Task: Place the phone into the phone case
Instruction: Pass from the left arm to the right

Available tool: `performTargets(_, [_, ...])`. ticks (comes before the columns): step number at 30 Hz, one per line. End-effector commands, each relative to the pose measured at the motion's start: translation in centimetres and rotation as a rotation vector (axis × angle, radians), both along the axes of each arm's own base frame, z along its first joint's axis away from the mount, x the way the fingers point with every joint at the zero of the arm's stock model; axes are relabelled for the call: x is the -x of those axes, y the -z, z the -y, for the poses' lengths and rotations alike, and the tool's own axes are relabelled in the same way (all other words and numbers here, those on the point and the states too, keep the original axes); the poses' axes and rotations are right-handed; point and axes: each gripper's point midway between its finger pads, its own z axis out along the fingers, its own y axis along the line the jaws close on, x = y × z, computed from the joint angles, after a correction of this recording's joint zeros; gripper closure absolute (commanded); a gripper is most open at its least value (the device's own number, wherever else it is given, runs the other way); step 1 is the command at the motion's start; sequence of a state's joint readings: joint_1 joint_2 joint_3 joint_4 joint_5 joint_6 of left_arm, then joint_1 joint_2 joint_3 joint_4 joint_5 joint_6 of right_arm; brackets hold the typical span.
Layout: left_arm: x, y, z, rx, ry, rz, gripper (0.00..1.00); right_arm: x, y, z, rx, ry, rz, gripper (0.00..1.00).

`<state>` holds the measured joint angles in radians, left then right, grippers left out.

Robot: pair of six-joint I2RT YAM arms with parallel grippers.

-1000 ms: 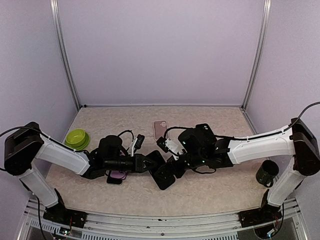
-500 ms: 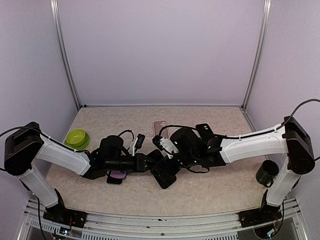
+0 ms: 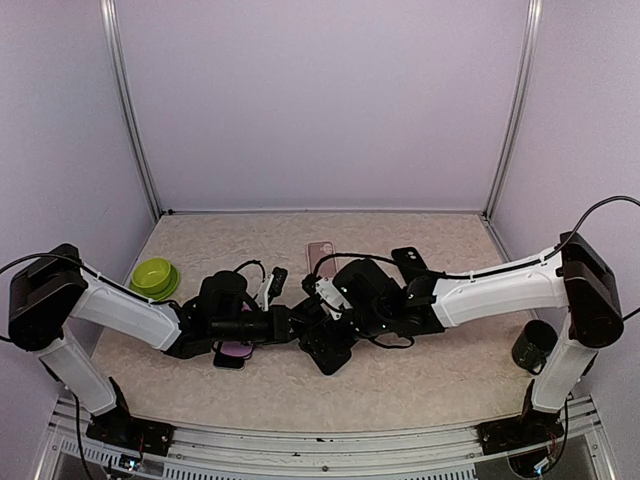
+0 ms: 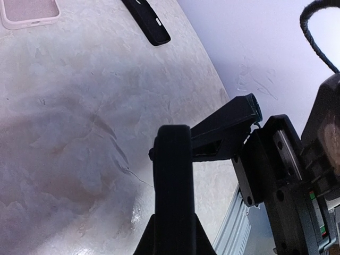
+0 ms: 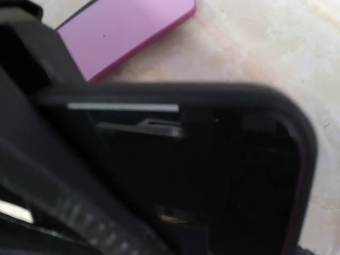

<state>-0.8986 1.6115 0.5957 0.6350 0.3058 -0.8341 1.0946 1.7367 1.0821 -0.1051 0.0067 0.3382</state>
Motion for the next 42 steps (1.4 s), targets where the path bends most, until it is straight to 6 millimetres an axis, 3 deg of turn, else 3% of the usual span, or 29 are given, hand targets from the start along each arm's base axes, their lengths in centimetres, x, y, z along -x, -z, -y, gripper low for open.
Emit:
performTargets(1, [-0.8, -3.0, 0.7, 0.084, -0.008, 0.049, 1.00, 0.1, 0.2, -0.4, 0.014, 0.007, 0.009, 0.00])
performTargets(5, [-0.9, -3.1, 0.7, 0.090, -0.008, 0.045, 1.00, -0.1, 0.5, -0.3, 0.023, 0.015, 0.018, 0.06])
performTargets(13, [-1.0, -3.5, 0.7, 0.108, -0.012, 0.045, 1.00, -0.1, 0.3, -0.2, 0.007, 0.019, 0.035, 0.32])
performTargets(22, [-1.2, -3.5, 0.5, 0.111, -0.023, 0.039, 0.99, -0.2, 0.2, 0.0, 0.004, 0.033, 0.041, 0.32])
performTargets(34, [-1.3, -3.1, -0.4, 0.108, -0.034, 0.031, 0.76, -0.5, 0.8, 0.5, 0.023, 0.063, 0.042, 0.31])
performTargets(42, [-1.2, -3.7, -1.2, 0.122, -0.047, 0.039, 0.69, -1.1, 0.3, 0.8, 0.013, 0.109, 0.055, 0.31])
